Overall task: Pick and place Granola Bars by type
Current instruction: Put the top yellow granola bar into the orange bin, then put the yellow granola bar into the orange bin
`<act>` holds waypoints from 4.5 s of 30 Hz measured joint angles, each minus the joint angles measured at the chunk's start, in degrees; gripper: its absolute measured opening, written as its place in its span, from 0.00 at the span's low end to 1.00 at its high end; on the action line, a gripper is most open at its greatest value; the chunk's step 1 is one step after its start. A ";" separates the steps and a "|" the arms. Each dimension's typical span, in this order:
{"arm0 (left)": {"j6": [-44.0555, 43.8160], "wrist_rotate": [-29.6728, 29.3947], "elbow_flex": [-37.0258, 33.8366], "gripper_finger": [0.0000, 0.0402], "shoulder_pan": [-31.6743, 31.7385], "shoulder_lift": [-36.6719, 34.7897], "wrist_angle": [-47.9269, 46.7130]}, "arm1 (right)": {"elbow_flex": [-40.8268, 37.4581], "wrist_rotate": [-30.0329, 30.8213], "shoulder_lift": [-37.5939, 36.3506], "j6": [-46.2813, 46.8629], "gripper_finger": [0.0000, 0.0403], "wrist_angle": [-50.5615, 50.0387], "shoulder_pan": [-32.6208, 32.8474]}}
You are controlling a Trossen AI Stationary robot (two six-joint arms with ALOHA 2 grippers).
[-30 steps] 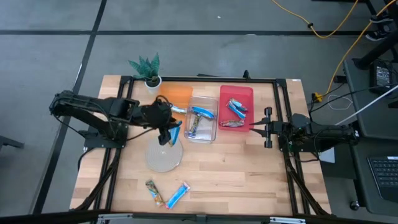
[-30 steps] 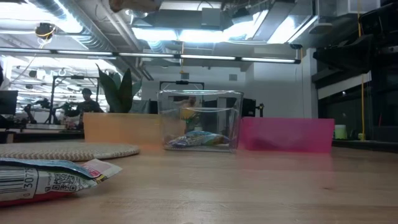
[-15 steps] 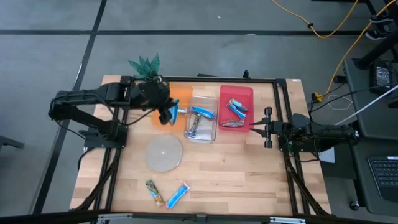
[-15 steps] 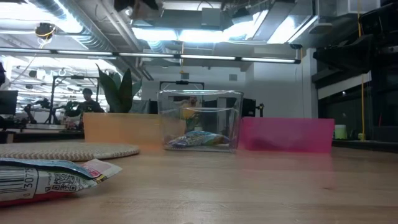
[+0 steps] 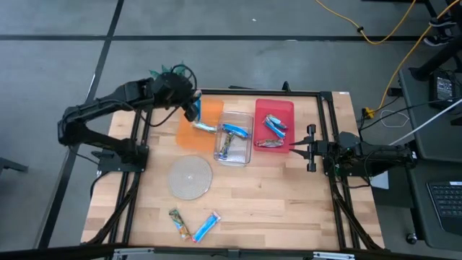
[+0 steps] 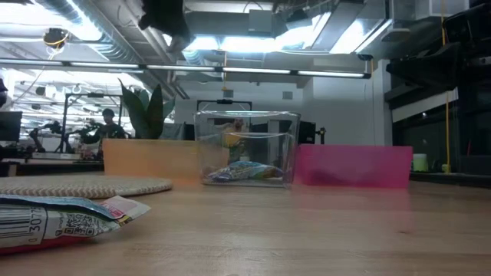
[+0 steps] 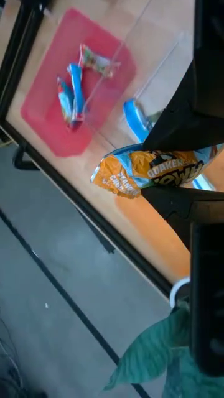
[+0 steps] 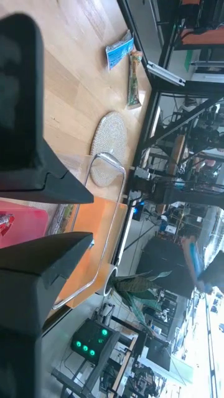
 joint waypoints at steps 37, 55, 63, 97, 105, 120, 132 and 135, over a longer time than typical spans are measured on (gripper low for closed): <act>7.70 6.52 -9.96 0.19 13.78 28.84 11.23 | 0.01 0.01 0.01 0.00 0.22 -0.01 -0.01; 7.50 11.90 -20.70 0.24 15.35 28.84 20.36 | 0.02 0.01 0.01 0.00 0.22 0.00 -0.01; 7.50 12.08 -20.70 0.34 15.33 28.84 21.16 | 0.02 0.01 0.02 0.00 0.22 -0.01 -0.01; 1.93 16.88 -17.49 0.47 9.98 5.32 6.63 | 0.00 0.01 0.02 0.00 0.22 -0.01 0.00; -4.03 16.70 -17.49 0.47 -1.16 -5.05 -1.17 | 0.00 0.01 0.00 0.00 0.22 0.01 0.01; -21.12 10.97 -17.49 0.46 -31.48 -12.80 -4.58 | 0.01 0.01 0.00 0.00 0.22 0.01 -0.01; -31.69 2.78 -17.49 0.46 -58.04 -3.76 -3.79 | 0.00 0.01 0.00 0.00 0.22 0.01 -0.01; -34.46 1.34 -17.49 0.46 -63.23 0.83 -3.70 | 0.00 0.01 0.00 0.00 0.22 -0.01 0.01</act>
